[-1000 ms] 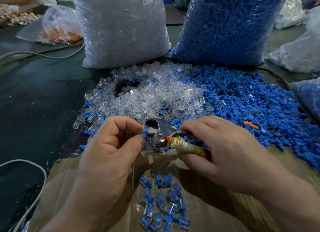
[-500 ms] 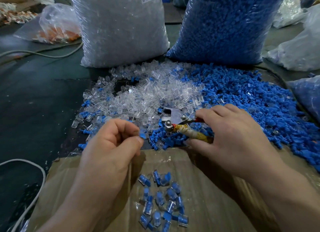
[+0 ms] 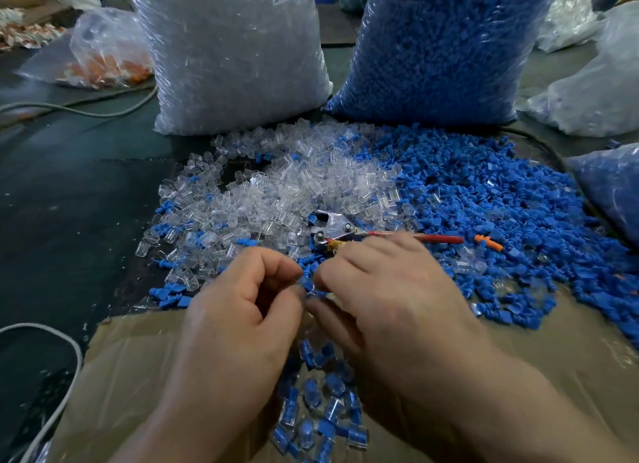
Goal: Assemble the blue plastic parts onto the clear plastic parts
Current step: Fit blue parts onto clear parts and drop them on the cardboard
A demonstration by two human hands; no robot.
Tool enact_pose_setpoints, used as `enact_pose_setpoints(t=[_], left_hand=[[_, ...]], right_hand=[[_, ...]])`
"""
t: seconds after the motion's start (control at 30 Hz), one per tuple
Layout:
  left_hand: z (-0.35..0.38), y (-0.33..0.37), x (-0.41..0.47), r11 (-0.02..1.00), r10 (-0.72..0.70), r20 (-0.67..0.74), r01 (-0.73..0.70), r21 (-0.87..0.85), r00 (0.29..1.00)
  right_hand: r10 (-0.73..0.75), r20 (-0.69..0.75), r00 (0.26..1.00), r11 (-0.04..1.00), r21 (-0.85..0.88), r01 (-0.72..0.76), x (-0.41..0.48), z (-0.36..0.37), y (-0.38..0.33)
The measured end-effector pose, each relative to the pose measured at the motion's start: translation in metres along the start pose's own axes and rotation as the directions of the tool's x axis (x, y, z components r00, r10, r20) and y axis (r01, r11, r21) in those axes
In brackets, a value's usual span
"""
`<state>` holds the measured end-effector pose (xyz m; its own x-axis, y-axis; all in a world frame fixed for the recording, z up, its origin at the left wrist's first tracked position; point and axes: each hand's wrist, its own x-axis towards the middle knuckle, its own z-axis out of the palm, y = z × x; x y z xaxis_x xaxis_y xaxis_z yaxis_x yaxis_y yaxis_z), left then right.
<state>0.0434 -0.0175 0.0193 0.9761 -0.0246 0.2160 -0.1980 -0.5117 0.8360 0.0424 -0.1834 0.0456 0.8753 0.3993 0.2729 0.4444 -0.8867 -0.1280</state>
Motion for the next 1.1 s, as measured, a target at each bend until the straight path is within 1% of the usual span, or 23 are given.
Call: enact_pose_setpoints(t=[0.07,0.17,0.2,0.27,0.37,0.43,0.47,0.5,0.53,0.57,0.6,0.63,0.67,0.7,0.73,0.77,0.8,0.83,0.87,0.9,0.97,1.0,1.1], left_hand=[[-0.001,0.002,-0.002,0.998,0.062,-0.004,-0.062,0.019,0.998],[-0.003,0.004,-0.003,0.993,0.117,0.012,-0.118,0.022,0.993],[-0.004,0.005,-0.003,0.994,0.11,0.013,-0.11,-0.001,0.994],[-0.007,0.008,-0.001,0.997,0.046,0.022,-0.045,-0.07,0.999],[-0.01,0.006,0.002,0.996,-0.043,0.144,0.054,-0.075,0.989],[-0.012,0.005,0.003,0.985,-0.049,0.178,0.076,-0.153,0.983],[-0.013,0.006,0.003,0.979,-0.023,0.184,0.059,-0.193,0.983],[-0.013,0.005,0.003,0.977,0.023,0.19,0.018,-0.213,0.982],[-0.013,0.004,0.003,0.975,0.09,0.2,-0.045,-0.217,0.976],[-0.013,0.005,0.003,0.97,0.159,0.21,-0.113,-0.216,0.965],[-0.014,0.006,0.002,0.963,0.211,0.217,-0.166,-0.212,0.953],[-0.014,0.006,0.002,0.961,0.238,0.213,-0.197,-0.195,0.948],[-0.015,0.006,0.002,0.966,0.234,0.192,-0.206,-0.156,0.953],[-0.017,0.007,0.003,0.976,0.206,0.154,-0.192,-0.103,0.966],[-0.019,0.006,0.004,0.985,0.166,0.114,-0.16,-0.061,0.979],[-0.022,0.004,0.005,0.991,0.131,0.096,-0.129,-0.026,0.987],[-0.024,0.002,0.006,0.994,0.104,0.11,-0.106,0.017,0.989],[-0.025,0.0,0.007,0.993,0.078,0.163,-0.092,0.08,0.984],[-0.025,-0.002,0.008,0.983,0.06,0.233,-0.098,0.154,0.971],[-0.025,-0.004,0.008,0.962,0.062,0.299,-0.137,0.238,0.952],[-0.022,-0.004,0.007,0.896,0.092,0.378,-0.242,0.372,0.921],[-0.02,-0.003,0.006,0.878,0.103,0.392,-0.269,0.396,0.914],[-0.018,0.0,0.003,0.867,0.118,0.419,-0.3,0.399,0.9]], right_hand=[[-0.005,0.013,1.0,1.0,-0.004,0.005,-0.001,0.003,0.001],[0.026,-0.019,0.999,0.999,0.034,-0.025,-0.003,0.003,0.001],[0.025,-0.026,0.999,0.998,0.055,-0.024,-0.004,0.002,0.001],[0.01,-0.033,0.999,0.996,0.09,-0.007,-0.003,0.001,0.001],[-0.027,-0.056,0.998,0.994,0.104,0.033,-0.003,0.0,-0.003],[-0.016,-0.038,0.999,0.985,0.171,0.022,-0.004,0.0,-0.006],[0.034,-0.019,0.999,0.969,0.246,-0.029,-0.004,-0.001,-0.008],[0.111,0.023,0.994,0.924,0.366,-0.112,-0.004,-0.002,-0.009],[0.209,0.121,0.97,0.8,0.549,-0.241,-0.004,-0.004,-0.011],[0.271,0.25,0.93,0.577,0.731,-0.365,-0.004,-0.008,-0.011],[0.28,0.388,0.878,0.323,0.823,-0.467,-0.003,-0.011,-0.01],[0.245,0.473,0.846,0.163,0.84,-0.517,-0.002,-0.015,-0.007],[0.226,0.496,0.838,0.174,0.826,-0.536,-0.002,-0.018,-0.004],[0.246,0.483,0.84,0.295,0.789,-0.54,-0.002,-0.02,0.001],[0.284,0.435,0.854,0.491,0.699,-0.52,-0.003,-0.021,0.007],[0.307,0.372,0.876,0.682,0.556,-0.475,-0.006,-0.022,0.012],[0.318,0.329,0.889,0.817,0.381,-0.433,-0.008,-0.022,0.015],[0.322,0.307,0.895,0.89,0.223,-0.397,-0.011,-0.022,0.018],[0.326,0.31,0.893,0.924,0.097,-0.371,-0.014,-0.022,0.019],[0.328,0.316,0.89,0.936,0.02,-0.352,-0.015,-0.02,0.018],[0.326,0.307,0.894,0.944,-0.053,-0.326,-0.016,-0.013,0.015],[0.321,0.294,0.9,0.947,-0.074,-0.314,-0.016,-0.009,0.014],[0.308,0.214,0.927,0.95,-0.115,-0.289,-0.012,0.0,0.014]])
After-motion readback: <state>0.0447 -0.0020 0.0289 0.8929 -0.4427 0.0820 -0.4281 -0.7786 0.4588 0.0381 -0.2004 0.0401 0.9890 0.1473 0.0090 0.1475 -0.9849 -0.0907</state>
